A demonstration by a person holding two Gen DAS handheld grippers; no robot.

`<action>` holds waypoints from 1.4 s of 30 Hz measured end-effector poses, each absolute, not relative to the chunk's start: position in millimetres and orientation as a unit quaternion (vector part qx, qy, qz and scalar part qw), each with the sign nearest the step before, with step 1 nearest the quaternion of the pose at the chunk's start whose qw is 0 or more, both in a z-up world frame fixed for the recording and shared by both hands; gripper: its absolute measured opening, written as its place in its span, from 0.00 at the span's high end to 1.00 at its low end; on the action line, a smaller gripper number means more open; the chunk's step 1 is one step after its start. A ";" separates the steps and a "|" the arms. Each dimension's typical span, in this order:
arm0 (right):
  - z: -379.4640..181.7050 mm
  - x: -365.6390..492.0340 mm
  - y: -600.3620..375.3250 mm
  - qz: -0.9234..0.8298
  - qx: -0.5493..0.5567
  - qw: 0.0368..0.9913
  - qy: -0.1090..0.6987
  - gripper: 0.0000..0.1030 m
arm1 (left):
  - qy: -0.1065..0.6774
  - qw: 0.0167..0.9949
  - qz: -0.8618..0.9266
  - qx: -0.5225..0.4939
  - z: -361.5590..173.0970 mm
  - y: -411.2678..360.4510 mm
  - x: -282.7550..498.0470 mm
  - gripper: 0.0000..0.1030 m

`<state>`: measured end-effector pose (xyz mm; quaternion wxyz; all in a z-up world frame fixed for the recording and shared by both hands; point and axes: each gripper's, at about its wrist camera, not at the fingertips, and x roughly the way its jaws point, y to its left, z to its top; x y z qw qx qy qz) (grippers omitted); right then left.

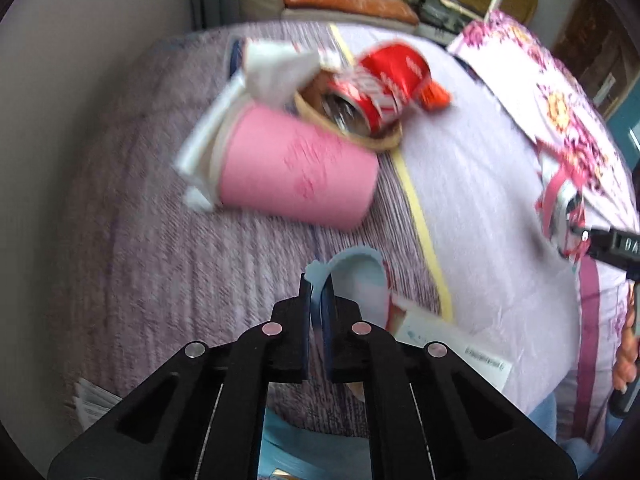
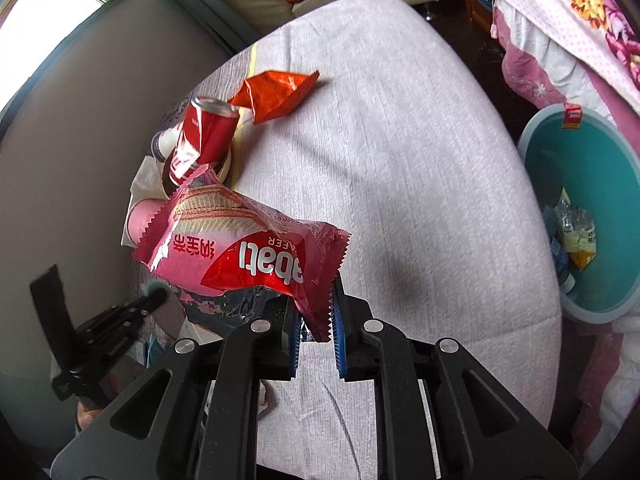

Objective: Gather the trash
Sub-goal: 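Carry the Nabati packet in the right tool while the left tool carries the light-blue lid to the bin, then open the right tool dropping the Nabati packet while the left tool drops the lid into the bin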

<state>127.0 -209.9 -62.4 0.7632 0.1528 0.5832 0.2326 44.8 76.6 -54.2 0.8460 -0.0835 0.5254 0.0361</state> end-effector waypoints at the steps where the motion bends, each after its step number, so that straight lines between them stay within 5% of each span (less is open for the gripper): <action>1: -61.2 127.9 -211.8 0.232 0.155 0.764 0.581 0.88 | 0.519 0.850 0.039 -0.086 -48.2 79.1 44.8 0.95; 12: -51.3 135.4 -250.2 0.213 0.184 0.781 0.558 0.88 | 0.491 0.867 -0.015 -0.079 -8.3 33.0 66.1 0.95; 28: -57.0 143.1 -414.1 0.082 0.241 0.810 0.528 0.87 | 0.521 0.837 -0.170 0.005 -37.2 -182.6 148.0 0.95; 37: -89.6 147.0 -461.0 0.057 0.273 0.790 0.547 0.84 | 0.541 0.820 -0.184 0.036 -55.8 -236.6 172.5 0.95; 42: -99.2 150.7 -472.4 0.053 0.283 0.785 0.548 0.61 | 0.549 0.814 -0.187 0.044 -62.9 -251.4 180.4 0.95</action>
